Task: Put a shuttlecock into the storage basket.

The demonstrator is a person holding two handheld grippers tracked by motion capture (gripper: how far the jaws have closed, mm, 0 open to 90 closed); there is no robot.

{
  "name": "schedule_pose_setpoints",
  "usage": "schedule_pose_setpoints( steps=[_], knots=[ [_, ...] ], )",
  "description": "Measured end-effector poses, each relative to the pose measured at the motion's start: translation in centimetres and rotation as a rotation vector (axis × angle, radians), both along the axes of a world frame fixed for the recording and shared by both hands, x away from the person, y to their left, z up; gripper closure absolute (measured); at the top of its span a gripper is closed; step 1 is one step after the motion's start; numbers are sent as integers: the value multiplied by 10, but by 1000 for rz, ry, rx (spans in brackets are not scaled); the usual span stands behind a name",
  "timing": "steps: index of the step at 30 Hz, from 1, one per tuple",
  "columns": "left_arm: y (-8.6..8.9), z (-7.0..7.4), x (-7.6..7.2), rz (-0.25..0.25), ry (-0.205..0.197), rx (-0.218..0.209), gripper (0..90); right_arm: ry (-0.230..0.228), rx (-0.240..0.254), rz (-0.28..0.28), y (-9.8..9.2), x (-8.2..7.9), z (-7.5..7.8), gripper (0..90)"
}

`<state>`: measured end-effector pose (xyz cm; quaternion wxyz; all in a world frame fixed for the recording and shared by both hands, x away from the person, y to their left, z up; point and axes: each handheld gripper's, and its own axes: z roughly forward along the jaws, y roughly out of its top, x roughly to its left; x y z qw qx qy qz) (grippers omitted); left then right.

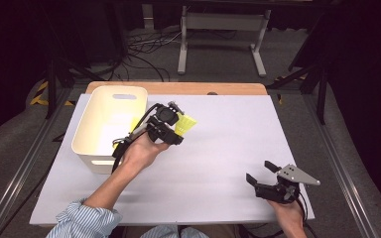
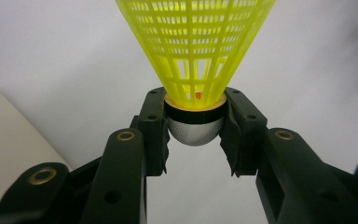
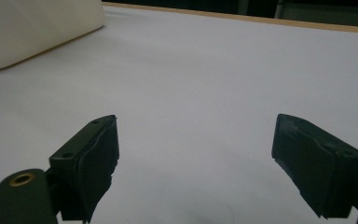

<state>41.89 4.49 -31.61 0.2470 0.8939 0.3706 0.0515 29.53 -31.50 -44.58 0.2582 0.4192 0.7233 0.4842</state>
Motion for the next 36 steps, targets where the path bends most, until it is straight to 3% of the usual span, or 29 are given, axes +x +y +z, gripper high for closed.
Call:
schedule_pose_setpoints(
  steps=[36],
  knots=[
    [29,22,20,86,0,27,645,3,-35,-25,-2,-7,-5,142]
  ],
)
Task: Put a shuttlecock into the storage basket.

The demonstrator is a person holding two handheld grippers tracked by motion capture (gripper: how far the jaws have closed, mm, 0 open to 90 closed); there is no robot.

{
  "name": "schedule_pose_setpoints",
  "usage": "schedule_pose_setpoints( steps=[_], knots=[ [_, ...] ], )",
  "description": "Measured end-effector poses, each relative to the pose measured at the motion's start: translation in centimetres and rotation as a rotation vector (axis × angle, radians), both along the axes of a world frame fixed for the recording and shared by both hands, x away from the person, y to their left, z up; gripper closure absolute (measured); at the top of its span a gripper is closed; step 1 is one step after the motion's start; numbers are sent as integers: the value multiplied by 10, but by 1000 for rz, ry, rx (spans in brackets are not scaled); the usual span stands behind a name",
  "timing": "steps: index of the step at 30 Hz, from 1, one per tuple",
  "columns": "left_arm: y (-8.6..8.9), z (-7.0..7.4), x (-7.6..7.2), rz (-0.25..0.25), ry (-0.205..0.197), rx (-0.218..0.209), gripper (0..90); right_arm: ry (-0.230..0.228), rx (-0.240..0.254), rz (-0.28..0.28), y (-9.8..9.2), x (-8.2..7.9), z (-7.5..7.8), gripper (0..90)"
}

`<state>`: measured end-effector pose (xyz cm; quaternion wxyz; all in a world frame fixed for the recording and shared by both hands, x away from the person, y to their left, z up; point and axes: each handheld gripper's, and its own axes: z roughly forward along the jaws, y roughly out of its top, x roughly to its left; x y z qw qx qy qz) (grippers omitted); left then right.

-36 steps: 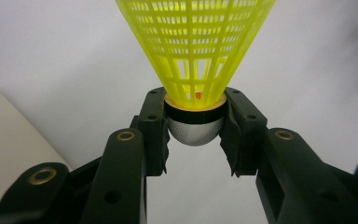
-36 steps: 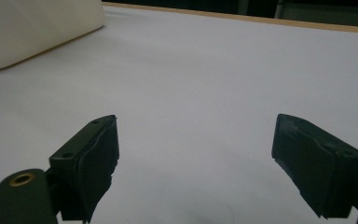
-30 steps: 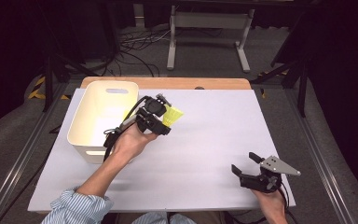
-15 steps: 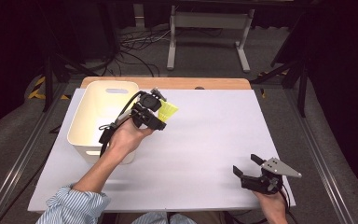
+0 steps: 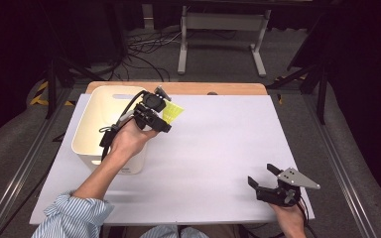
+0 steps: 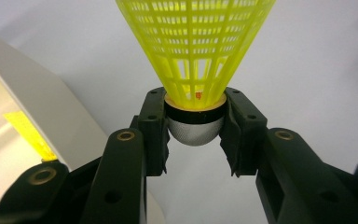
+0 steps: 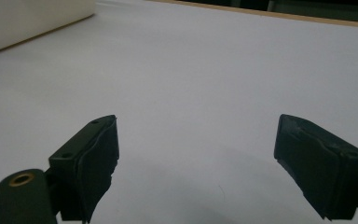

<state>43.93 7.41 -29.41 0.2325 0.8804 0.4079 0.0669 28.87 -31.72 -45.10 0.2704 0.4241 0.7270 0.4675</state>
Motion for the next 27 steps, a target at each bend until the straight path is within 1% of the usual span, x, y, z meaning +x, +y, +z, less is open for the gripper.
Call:
schedule_pose_setpoints(
  steps=[4,8,9,10,12,13,20,23,27],
  knots=[
    [3,2,2,10,5,3,645,0,-3,5,0,1,0,142],
    [6,4,3,23,2,7,646,4,-2,3,0,1,-1,142],
    [7,4,3,23,7,14,646,3,-2,1,0,1,0,142],
    [8,4,4,27,1,21,646,3,-2,1,0,1,0,142],
    [10,5,5,32,4,24,646,2,0,3,-1,1,0,141],
    [11,5,6,45,7,12,646,2,0,3,-1,1,0,141],
    [20,8,9,66,8,16,646,4,7,2,-1,1,0,140],
    [25,10,9,77,4,32,646,2,6,2,-1,1,0,140],
    [29,12,9,85,2,36,646,2,5,0,-1,1,0,140]
  ],
)
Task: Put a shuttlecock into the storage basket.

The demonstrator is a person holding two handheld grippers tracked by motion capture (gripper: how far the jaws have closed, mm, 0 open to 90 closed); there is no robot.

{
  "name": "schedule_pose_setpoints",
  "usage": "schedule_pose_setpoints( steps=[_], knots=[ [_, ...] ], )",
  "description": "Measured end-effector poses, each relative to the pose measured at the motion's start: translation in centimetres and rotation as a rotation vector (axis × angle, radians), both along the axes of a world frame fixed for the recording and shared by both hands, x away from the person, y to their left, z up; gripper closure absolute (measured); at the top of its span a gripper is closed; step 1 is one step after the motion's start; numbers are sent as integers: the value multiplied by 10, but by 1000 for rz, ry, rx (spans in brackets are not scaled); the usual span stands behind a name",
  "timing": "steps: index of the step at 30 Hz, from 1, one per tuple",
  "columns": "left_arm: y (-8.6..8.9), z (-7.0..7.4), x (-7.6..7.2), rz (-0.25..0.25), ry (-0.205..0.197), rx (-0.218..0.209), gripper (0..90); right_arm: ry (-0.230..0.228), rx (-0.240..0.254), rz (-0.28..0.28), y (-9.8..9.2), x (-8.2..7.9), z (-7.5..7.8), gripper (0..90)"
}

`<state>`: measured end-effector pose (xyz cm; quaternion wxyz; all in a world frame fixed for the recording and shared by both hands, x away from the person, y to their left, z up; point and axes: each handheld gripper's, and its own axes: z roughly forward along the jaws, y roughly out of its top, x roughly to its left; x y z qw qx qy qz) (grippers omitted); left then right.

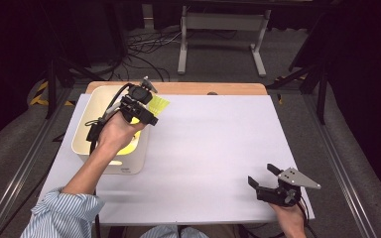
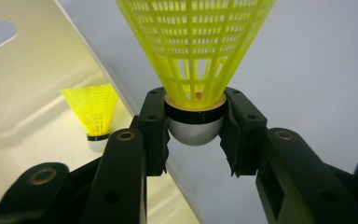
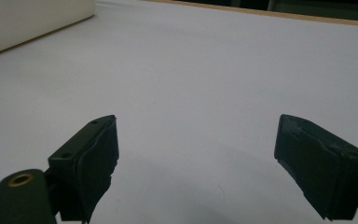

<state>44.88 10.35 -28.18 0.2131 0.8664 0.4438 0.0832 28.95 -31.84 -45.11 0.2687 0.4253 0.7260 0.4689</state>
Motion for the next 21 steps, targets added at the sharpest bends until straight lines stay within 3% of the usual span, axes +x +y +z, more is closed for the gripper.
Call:
schedule_pose_setpoints(
  steps=[21],
  knots=[
    [28,2,5,68,9,-19,646,2,-3,-1,0,0,0,140]
  ],
)
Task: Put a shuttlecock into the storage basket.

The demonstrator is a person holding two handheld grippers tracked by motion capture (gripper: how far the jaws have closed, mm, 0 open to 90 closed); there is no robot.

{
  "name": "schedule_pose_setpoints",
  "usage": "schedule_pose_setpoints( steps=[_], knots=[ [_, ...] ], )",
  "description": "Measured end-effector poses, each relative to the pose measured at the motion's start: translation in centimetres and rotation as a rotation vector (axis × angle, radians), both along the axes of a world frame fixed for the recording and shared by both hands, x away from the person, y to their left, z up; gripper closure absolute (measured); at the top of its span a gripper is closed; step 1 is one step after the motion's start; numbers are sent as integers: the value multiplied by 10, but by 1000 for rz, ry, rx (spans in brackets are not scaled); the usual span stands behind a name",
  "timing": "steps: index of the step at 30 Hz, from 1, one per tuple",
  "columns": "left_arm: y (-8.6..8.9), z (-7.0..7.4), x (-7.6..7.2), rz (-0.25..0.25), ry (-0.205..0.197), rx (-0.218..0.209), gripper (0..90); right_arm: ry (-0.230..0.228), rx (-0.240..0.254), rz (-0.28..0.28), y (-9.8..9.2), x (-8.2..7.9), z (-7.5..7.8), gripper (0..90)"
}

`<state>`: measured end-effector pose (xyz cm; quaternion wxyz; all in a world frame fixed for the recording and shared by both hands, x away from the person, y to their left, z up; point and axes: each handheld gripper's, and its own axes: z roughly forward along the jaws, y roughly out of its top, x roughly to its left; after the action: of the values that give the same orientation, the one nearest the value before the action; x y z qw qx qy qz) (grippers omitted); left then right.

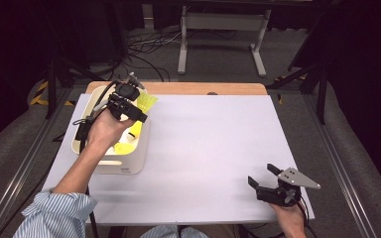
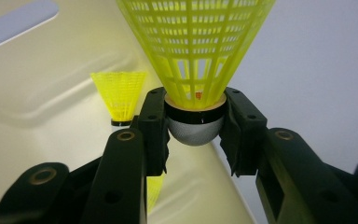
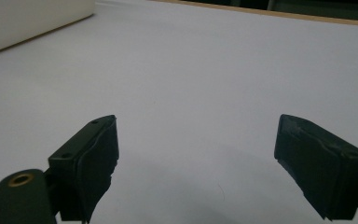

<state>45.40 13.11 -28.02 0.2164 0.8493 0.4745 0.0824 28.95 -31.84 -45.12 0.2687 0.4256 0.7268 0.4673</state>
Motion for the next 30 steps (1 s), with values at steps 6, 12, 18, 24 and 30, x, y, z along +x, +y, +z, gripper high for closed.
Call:
schedule_pose_setpoints(
  steps=[6,12,18,24,30],
  knots=[
    [12,-1,2,21,8,-6,646,1,0,-1,0,0,0,141],
    [21,-3,5,46,22,-6,646,2,-2,-2,0,0,0,141],
    [31,-6,8,80,29,-7,646,3,-5,-4,0,0,-1,141],
    [43,-14,13,119,50,1,646,2,-7,-3,0,1,-1,141],
    [48,-21,16,139,56,6,645,2,-11,-4,0,0,-1,141]
  ],
)
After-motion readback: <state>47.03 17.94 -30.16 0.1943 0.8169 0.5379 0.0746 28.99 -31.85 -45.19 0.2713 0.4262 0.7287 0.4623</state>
